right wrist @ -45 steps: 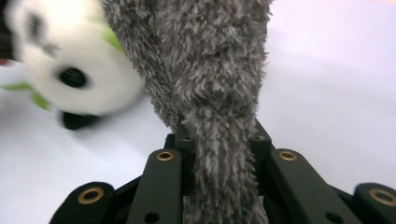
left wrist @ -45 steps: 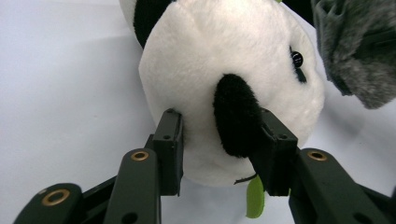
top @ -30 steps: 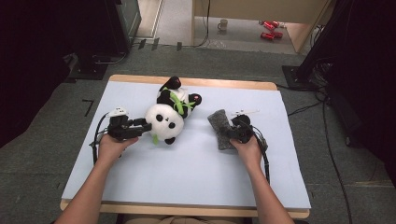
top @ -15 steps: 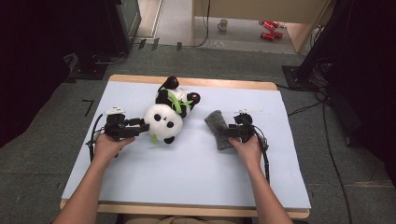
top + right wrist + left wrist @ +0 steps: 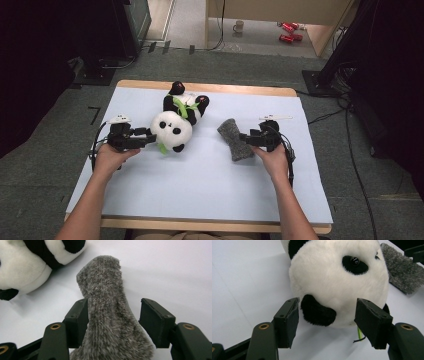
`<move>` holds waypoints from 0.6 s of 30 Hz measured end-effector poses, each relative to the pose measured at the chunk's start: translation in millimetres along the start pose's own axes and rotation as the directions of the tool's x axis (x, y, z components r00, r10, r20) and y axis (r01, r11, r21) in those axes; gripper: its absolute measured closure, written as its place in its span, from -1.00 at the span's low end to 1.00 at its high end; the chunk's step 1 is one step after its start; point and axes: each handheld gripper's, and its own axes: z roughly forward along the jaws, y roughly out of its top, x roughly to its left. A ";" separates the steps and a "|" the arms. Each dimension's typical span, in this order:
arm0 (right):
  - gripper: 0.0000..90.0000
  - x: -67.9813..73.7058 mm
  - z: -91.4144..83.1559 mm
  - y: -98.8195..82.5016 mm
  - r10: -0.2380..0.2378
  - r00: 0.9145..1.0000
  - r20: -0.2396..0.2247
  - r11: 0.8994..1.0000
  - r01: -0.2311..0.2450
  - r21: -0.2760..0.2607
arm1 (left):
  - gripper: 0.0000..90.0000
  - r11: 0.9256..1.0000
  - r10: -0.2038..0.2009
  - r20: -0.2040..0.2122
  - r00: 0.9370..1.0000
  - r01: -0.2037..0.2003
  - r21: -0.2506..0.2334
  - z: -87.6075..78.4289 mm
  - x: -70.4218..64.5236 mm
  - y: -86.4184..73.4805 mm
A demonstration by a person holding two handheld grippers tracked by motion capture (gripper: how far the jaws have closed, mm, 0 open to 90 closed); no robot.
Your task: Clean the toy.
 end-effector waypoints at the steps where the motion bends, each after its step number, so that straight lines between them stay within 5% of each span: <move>1: -0.10 -1.3 -2.1 -0.1 -0.003 1.000 0.001 1.000 0.003 -0.007 | -0.21 1.000 0.003 -0.003 1.000 -0.003 0.002 -1.5 0.7 -0.5; 18: 0.00 -44.4 -39.5 -14.1 -0.067 0.988 0.141 0.991 0.082 -0.106 | -0.21 0.998 0.051 -0.068 0.996 -0.049 0.034 -24.7 20.4 -14.5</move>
